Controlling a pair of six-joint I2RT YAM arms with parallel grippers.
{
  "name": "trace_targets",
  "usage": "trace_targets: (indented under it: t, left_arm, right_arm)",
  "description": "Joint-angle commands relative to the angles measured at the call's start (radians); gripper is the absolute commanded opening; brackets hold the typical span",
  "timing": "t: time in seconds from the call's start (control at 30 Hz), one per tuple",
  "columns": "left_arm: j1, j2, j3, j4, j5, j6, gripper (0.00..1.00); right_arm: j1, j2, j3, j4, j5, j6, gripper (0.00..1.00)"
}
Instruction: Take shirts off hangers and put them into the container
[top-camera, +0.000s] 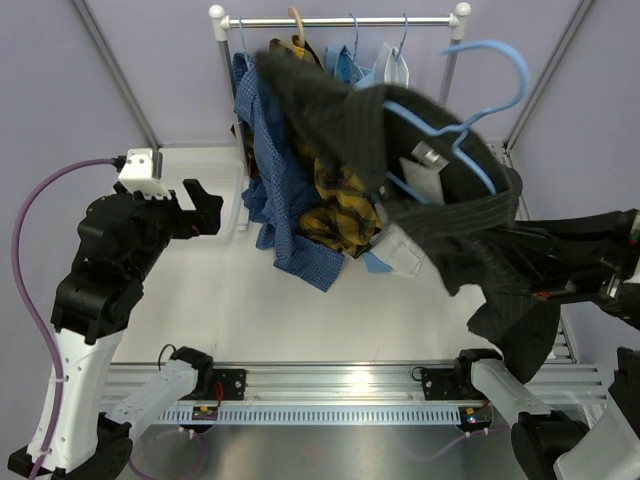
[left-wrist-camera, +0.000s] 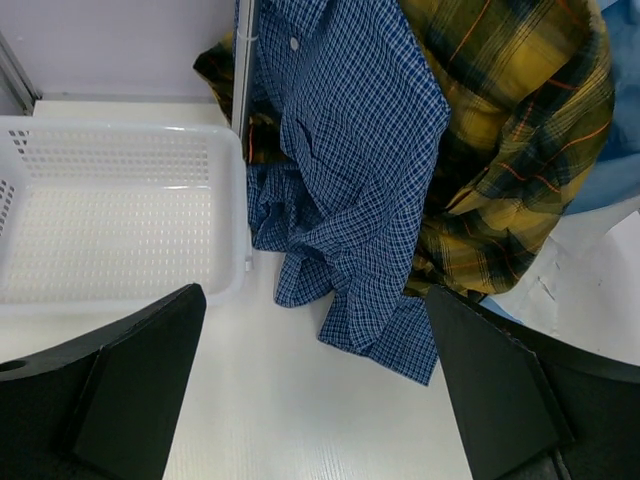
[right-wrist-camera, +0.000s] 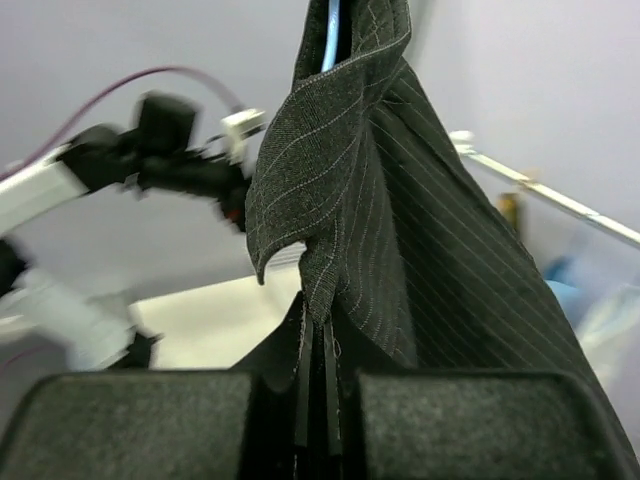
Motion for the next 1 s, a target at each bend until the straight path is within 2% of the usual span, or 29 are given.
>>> trace_targets:
  t: [0.0,0.07,0.23,0.4,0.53,0.67,0.8,0.93,0.97]
  left_arm:
    - [-0.003,-0.013,0.044,0.029,0.008,0.037,0.99]
    - [-0.003,-0.022,0.044,0.028,-0.008,0.05,0.99]
    - [-0.003,-0.092,0.05,0.028,-0.028,0.069,0.99]
    - [-0.003,-0.148,0.058,0.028,0.076,0.088,0.99]
    - [-0.003,-0.14,0.082,0.028,0.117,0.037,0.99]
    - [-0.003,-0.089,0.115,0.028,0.214,-0.034,0.99]
    - [-0.009,0.048,0.174,0.032,0.364,-0.116,0.99]
    - [-0.064,0.172,0.272,0.032,0.326,-0.165,0.99]
    - [-0.11,0.199,0.3,0.034,0.309,-0.177,0.99]
  right_arm:
    - [0.031,0.025,-0.058,0.258,-0.362,0.14,0.0]
    - [0.046,0.018,-0.117,0.306,-0.396,0.2,0.0]
    - [0.065,0.009,-0.335,0.307,-0.398,0.173,0.0]
    - [0.109,0.067,-0.46,0.068,-0.271,-0.102,0.0]
    - [0.189,0.11,-0.56,0.041,-0.148,-0.198,0.0]
    - [0.292,0.143,-0.64,0.105,-0.001,-0.221,0.0]
    - [0.382,0.177,-0.727,0.217,0.101,-0.191,0.0]
    - [0.479,0.226,-0.724,0.244,0.203,-0.2,0.0]
    - [0.508,0.234,-0.724,0.257,0.235,-0.197,0.0]
